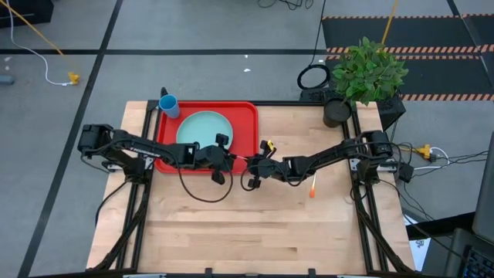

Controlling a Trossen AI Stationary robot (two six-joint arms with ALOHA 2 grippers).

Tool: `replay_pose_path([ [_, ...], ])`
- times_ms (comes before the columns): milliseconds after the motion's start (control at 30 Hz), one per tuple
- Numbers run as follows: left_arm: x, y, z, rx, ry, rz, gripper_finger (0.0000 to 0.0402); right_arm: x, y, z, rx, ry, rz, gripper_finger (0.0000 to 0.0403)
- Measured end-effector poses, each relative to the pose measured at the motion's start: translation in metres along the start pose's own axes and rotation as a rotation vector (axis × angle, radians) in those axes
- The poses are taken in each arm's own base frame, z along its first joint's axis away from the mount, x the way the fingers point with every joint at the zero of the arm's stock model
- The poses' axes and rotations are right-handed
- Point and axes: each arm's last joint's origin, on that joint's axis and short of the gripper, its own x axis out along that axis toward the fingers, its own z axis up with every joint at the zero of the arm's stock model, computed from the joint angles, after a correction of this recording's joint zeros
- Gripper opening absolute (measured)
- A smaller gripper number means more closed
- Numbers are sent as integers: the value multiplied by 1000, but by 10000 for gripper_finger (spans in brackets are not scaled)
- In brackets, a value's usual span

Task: Pick and place plate/cup/fork/spoon on tray
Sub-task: Put the orange fork on the red serving tray to the right of the light green plate

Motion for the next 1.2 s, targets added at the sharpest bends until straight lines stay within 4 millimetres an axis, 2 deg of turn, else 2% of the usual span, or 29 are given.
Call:
replay_pose_path([
  [200,-18,9,5,-87,-46,25,32,1,-2,-1,0,9,-3,0],
  [433,-69,31,4,-298,-127,63,32,3,-18,-4,69,75,-33,0],
  [633,-100,48,-5,-522,-165,101,33,8,-28,-2,248,50,-57,0],
  [967,-95,51,-5,-676,-187,104,33,6,-30,18,408,-137,18,0],
  [1200,-98,54,0,-710,-251,118,33,6,-33,25,406,-206,-6,0],
])
